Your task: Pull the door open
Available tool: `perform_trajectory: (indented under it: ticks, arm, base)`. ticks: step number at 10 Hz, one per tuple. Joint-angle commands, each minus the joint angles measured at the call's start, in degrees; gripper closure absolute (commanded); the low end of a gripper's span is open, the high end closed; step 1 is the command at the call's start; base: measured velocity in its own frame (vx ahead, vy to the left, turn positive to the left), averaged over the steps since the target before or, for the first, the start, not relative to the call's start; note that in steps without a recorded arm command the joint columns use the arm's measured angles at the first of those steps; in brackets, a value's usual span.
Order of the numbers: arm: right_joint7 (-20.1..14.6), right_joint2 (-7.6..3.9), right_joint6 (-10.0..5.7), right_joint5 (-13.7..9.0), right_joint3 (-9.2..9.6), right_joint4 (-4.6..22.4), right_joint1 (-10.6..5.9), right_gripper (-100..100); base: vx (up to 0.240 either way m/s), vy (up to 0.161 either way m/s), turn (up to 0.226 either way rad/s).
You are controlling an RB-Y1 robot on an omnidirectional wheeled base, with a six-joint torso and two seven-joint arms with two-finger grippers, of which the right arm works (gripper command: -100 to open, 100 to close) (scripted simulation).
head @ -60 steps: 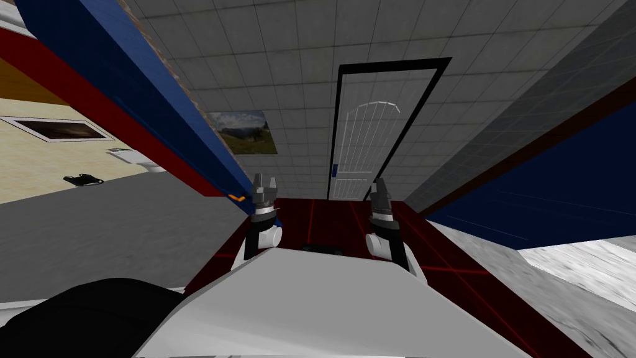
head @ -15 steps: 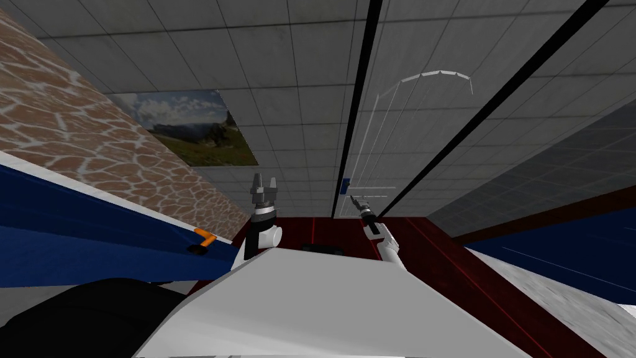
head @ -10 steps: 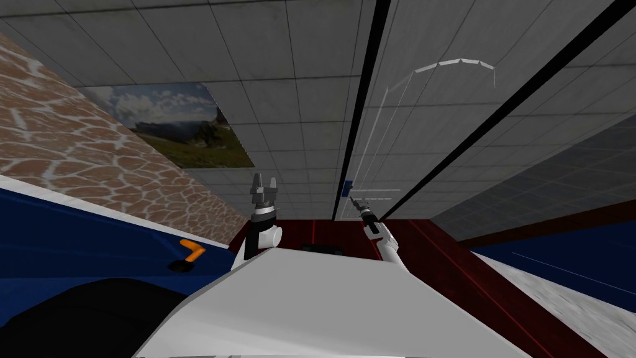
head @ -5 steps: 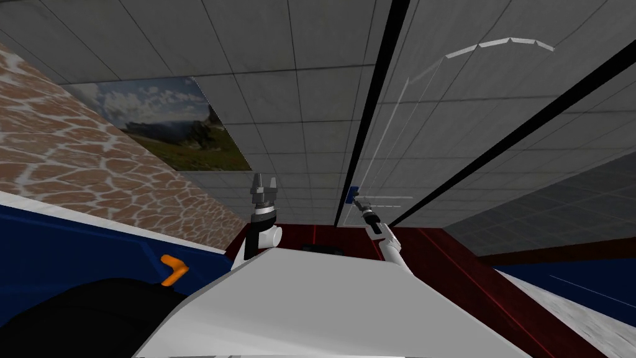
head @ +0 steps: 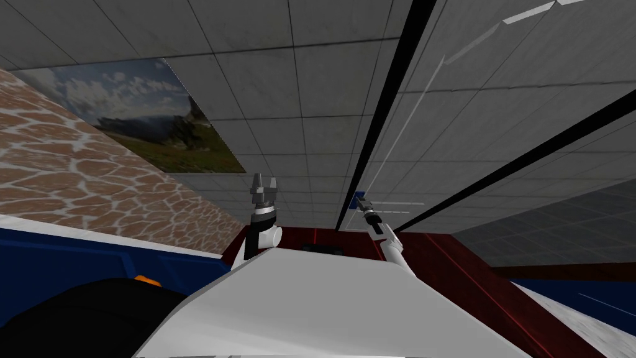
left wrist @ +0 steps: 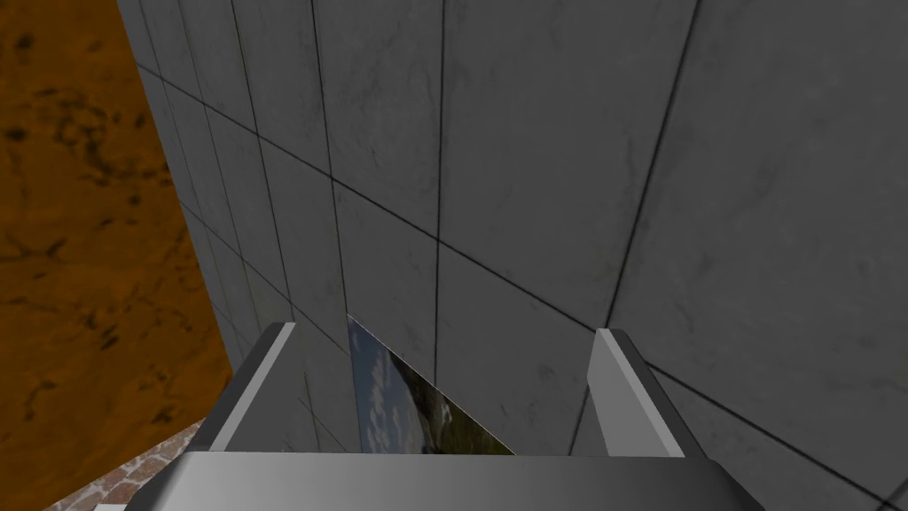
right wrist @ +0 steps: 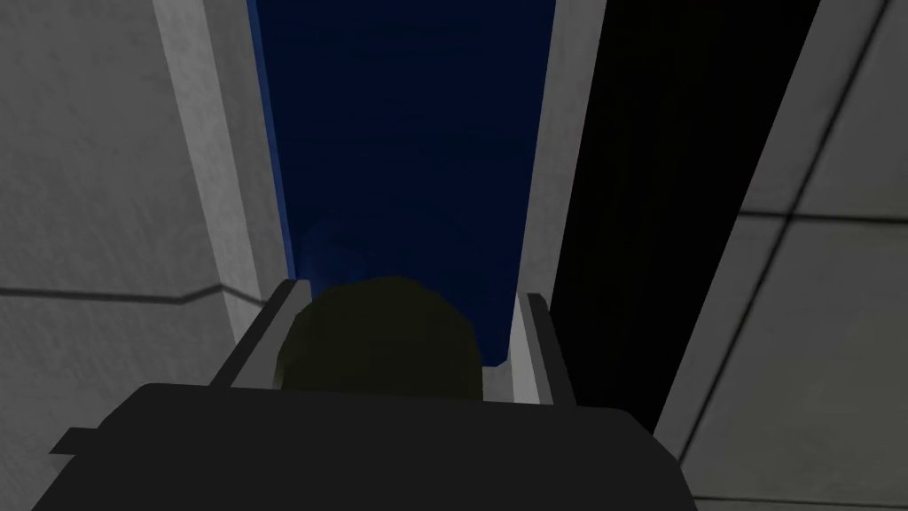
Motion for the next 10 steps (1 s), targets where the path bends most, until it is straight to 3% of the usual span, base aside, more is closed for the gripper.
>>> perform_trajectory:
  ticks: [1, 5, 10]
  arm:
    - [0.0, 0.04, 0.1, 0.02, 0.06, 0.0, -0.03, 100]
    - [0.0, 0.04, 0.1, 0.02, 0.06, 0.0, -0.03, 100]
    - [-7.3, -0.27, 0.26, -5.3, 0.24, 0.4, -0.19, 100]
  base:
    - [-0.035, -0.014, -0.006]
    - [-0.009, -0.003, 0.006]
    - [-0.049, -0.043, 0.098]
